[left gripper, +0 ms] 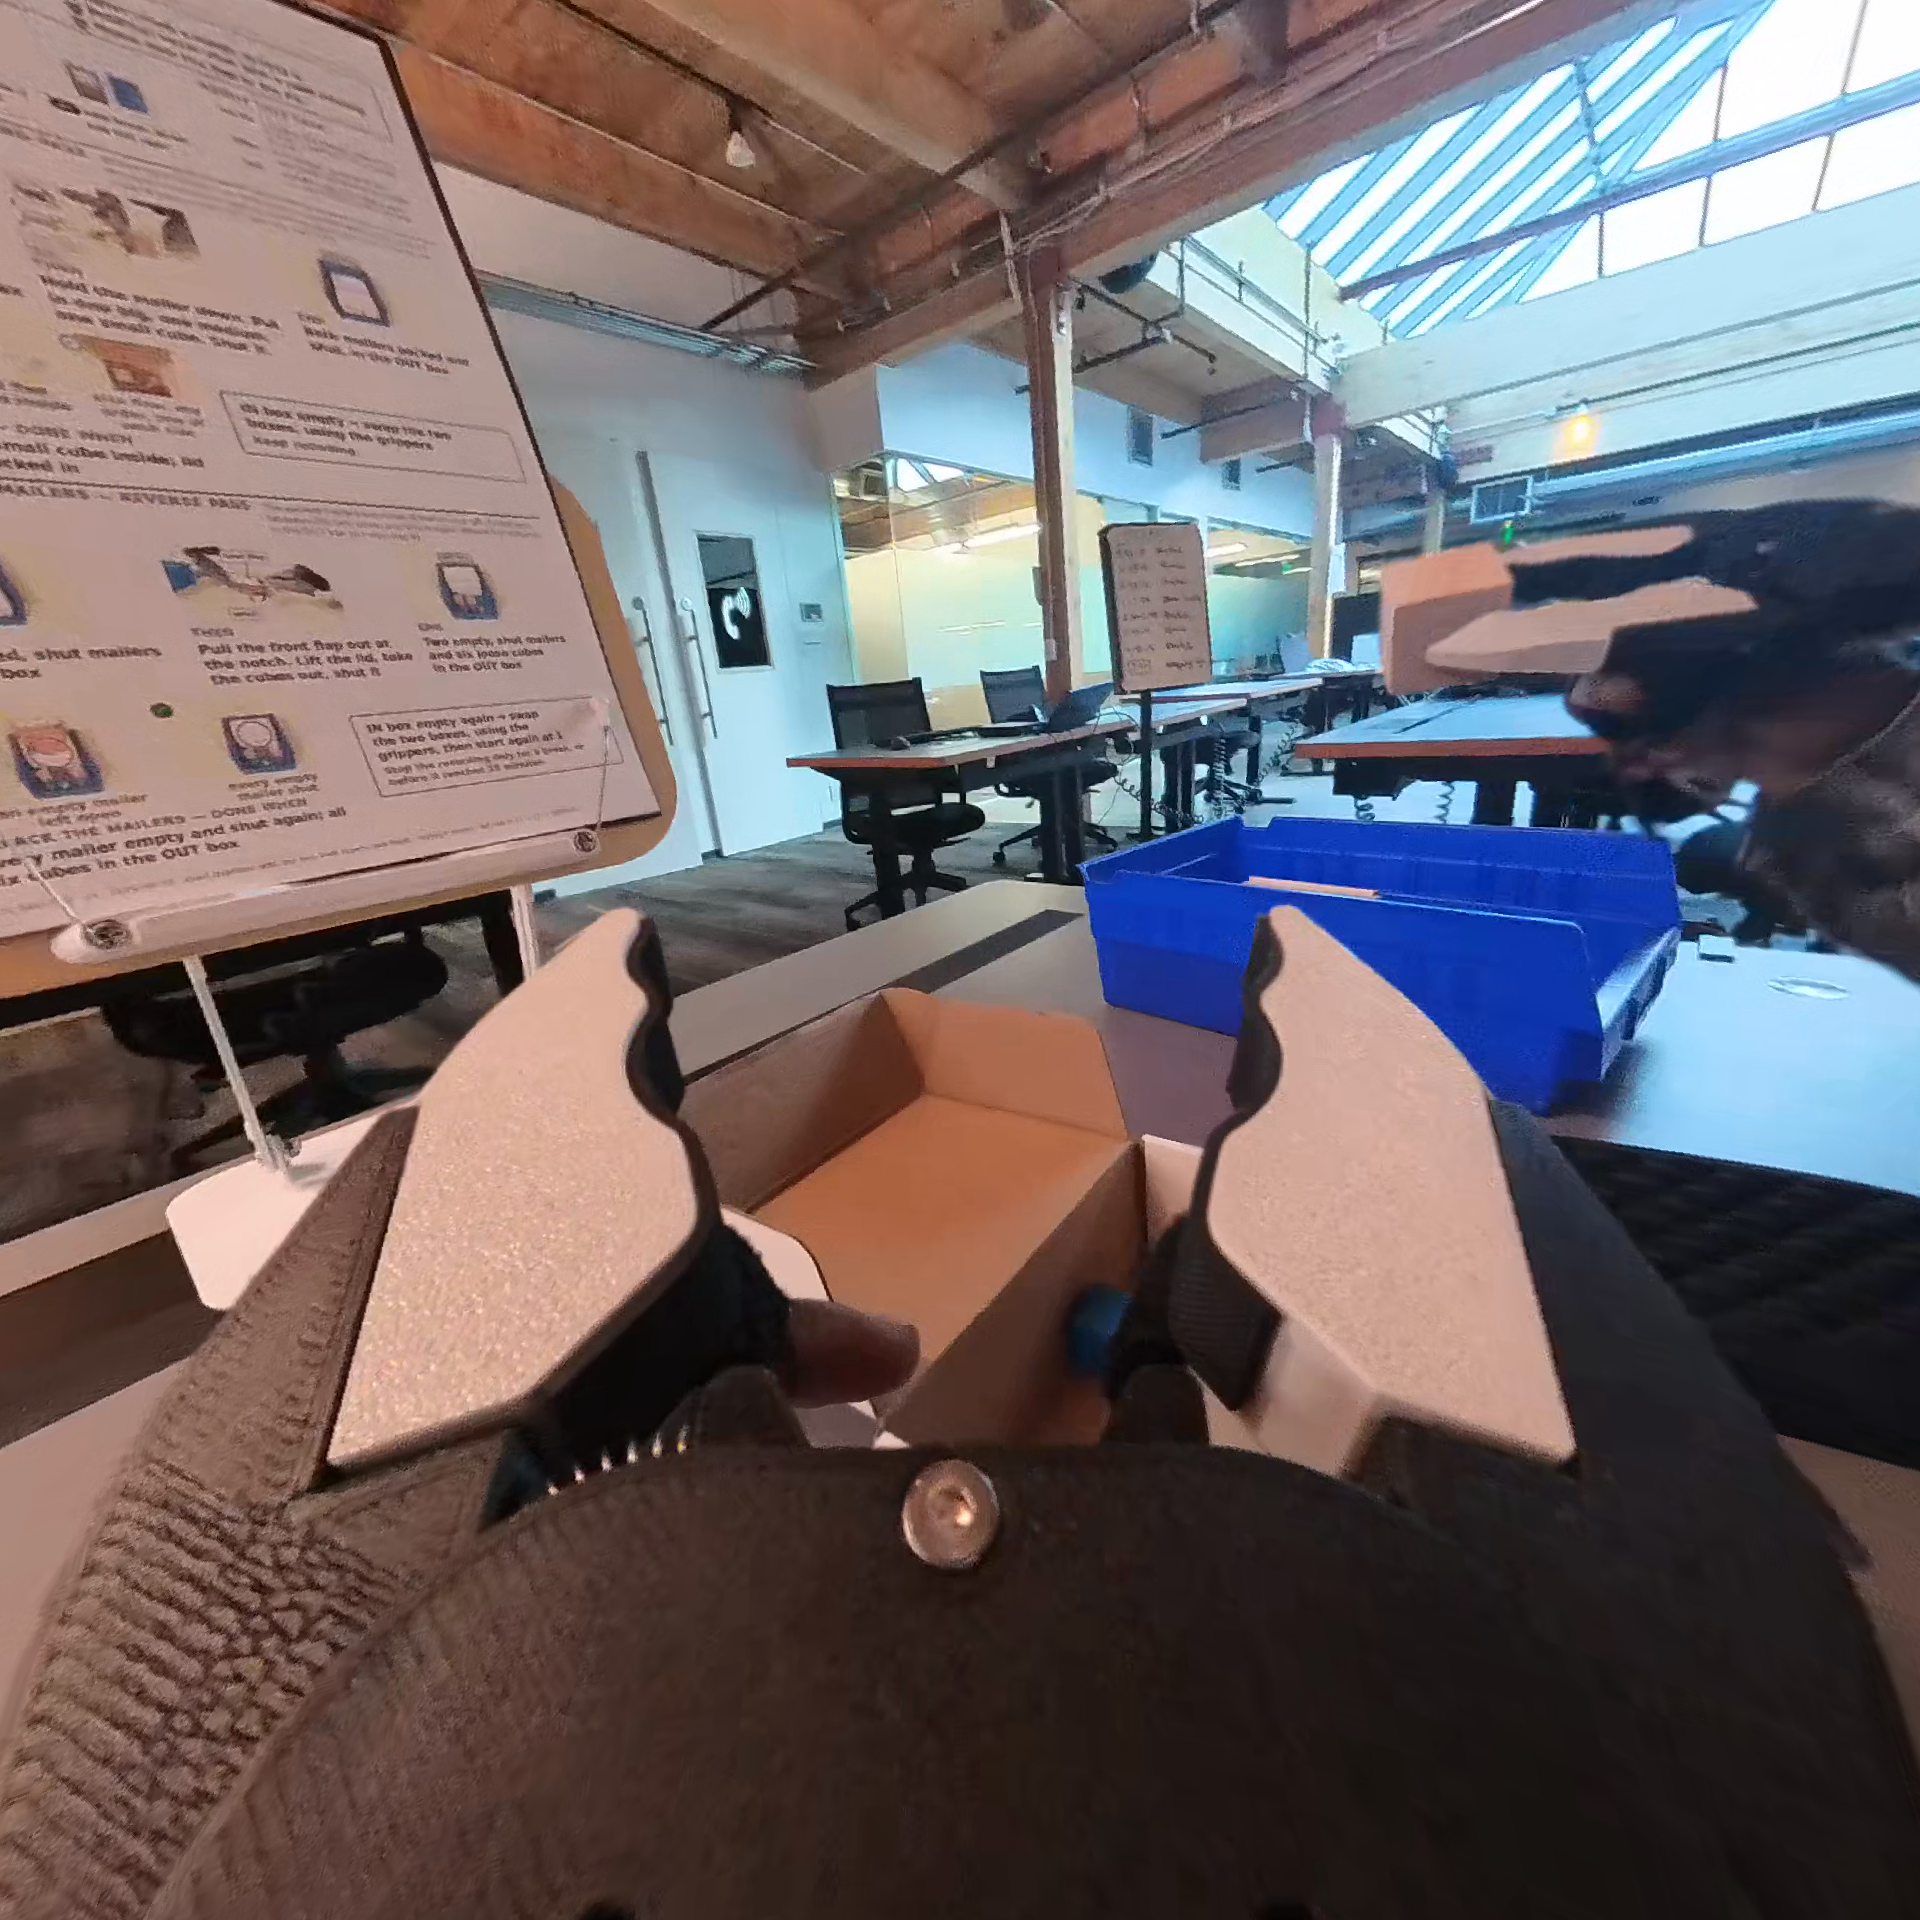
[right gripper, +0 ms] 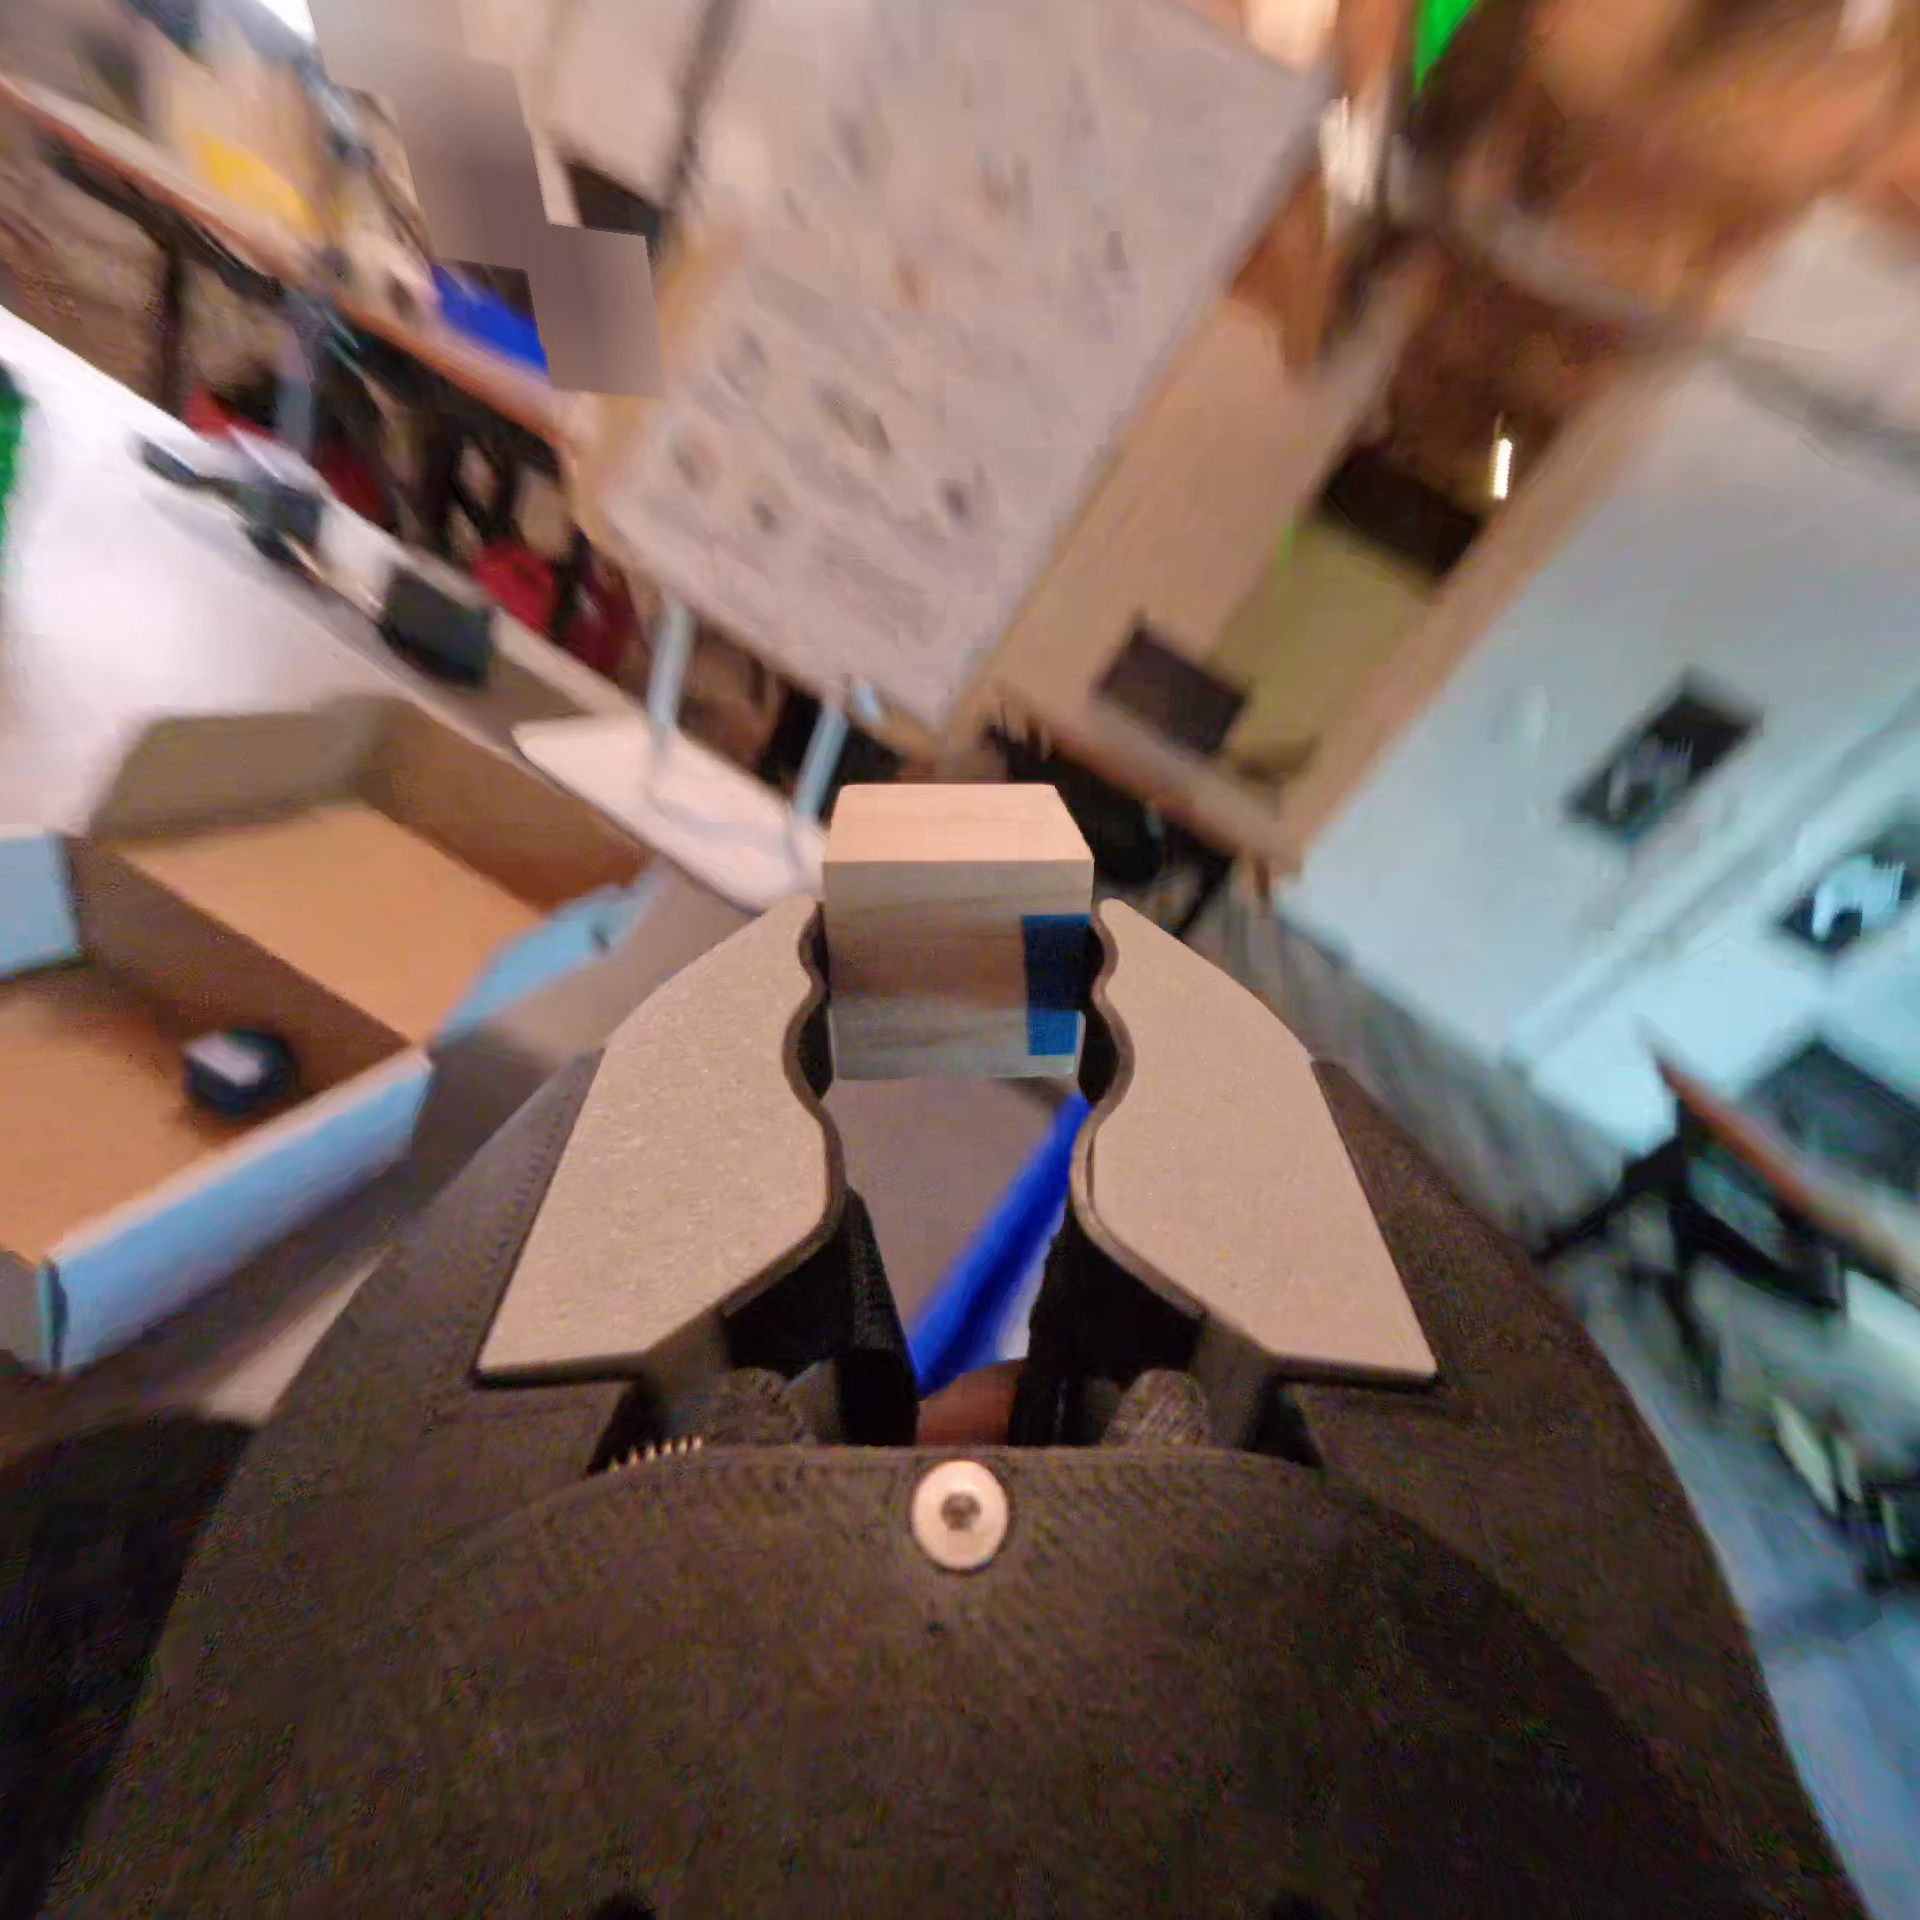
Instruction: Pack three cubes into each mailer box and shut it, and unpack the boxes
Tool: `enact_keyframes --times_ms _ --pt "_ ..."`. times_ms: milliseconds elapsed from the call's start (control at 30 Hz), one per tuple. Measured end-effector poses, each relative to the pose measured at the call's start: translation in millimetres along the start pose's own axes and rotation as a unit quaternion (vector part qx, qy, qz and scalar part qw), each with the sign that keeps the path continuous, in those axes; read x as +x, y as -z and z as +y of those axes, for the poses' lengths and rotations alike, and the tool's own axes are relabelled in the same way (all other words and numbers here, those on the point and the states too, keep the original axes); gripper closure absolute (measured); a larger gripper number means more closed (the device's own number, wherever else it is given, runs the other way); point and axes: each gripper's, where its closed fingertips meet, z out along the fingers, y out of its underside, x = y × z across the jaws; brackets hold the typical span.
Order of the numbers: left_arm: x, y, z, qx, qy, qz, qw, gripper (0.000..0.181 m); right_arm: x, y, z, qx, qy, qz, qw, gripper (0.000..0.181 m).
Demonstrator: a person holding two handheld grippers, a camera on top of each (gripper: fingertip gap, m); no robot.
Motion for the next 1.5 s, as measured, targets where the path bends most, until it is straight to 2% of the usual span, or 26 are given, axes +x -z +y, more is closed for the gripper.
enact_keyframes --times_ms 33,100,200,333,433,700,800,900,1000,1067,1133,1200,1233,1300,1333,1400,1467,1500 --pt "-0.5 -0.2 0.5 0.000 -0.002 -0.002 1.000 0.077 18.4 5.2 21.2 -0.071 -0.031 0.003 0.997 0.136" --pt "0.4 -1.0 2.6 0.000 -0.002 0.000 1.000 0.081 48.8 19.5 68.9 -0.219 -0.091 0.021 0.971 0.136" --pt "2.7 -3.0 9.5 -0.013 0.004 0.007 1.000 0.083 73.2 46.5 136.6 -0.401 -0.147 0.045 0.903 0.136" --pt "3.9 -4.7 17.9 -0.031 -0.001 0.010 0.999 0.083 72.0 62.9 196.6 -0.530 -0.215 0.018 0.820 0.135" --pt "4.3 -5.0 19.6 -0.034 0.001 0.012 0.999 0.084 65.8 67.0 223.3 -0.580 -0.240 -0.007 0.778 0.135" --pt "9.8 -5.9 23.8 -0.046 -0.009 0.023 0.999 0.085 68.0 71.3 266.8 -0.649 -0.272 0.002 0.711 0.135" --pt "8.9 -5.9 26.1 -0.054 -0.007 0.023 0.998 0.085 64.5 74.5 276.9 -0.663 -0.273 0.000 0.697 0.135" --pt "9.2 -6.5 29.9 -0.064 -0.003 0.025 0.998 0.085 63.1 72.2 279.5 -0.658 -0.270 -0.001 0.703 0.135" --pt "9.4 -6.6 30.3 -0.066 -0.003 0.025 0.997 0.085 67.7 70.2 274.6 -0.649 -0.263 0.013 0.714 0.125" --pt "8.0 -6.6 32.4 -0.073 0.002 0.024 0.997 0.085 74.1 62.5 258.9 -0.618 -0.255 0.034 0.743 0.117" --pt "6.6 -6.8 36.2 -0.083 0.011 0.023 0.996 0.085 78.4 42.2 226.0 -0.542 -0.244 0.049 0.802 0.113" --pt "5.8 -7.1 41.3 -0.098 0.018 0.022 0.995 0.085 72.5 15.2 177.5 -0.435 -0.217 0.040 0.873 0.116" --pt "5.7 -7.1 43.8 -0.106 0.020 0.022 0.994 0.085 58.5 2.2 149.9 -0.378 -0.204 0.009 0.903 0.118" --pt "8.0 -6.6 48.9 -0.125 0.019 0.029 0.992 0.087 16.7 -17.3 95.6 -0.270 -0.189 -0.083 0.940 0.123" --pt "9.1 -6.2 51.6 -0.137 0.018 0.031 0.990 0.088 -7.4 -23.6 69.9 -0.217 -0.185 -0.134 0.949 0.125" --pt "11.7 -5.0 56.3 -0.158 0.016 0.037 0.987 0.091 -58.9 -27.9 25.2 -0.117 -0.173 -0.242 0.948 0.130" --pt "14.6 -3.7 60.0 -0.175 0.017 0.046 0.983 0.096 -115.4 -17.6 -3.9 -0.032 -0.143 -0.364 0.920 0.132" --pt "15.9 -2.7 61.9 -0.185 0.019 0.052 0.981 0.099 -141.0 -10.0 -9.1 -0.006 -0.125 -0.416 0.901 0.133"
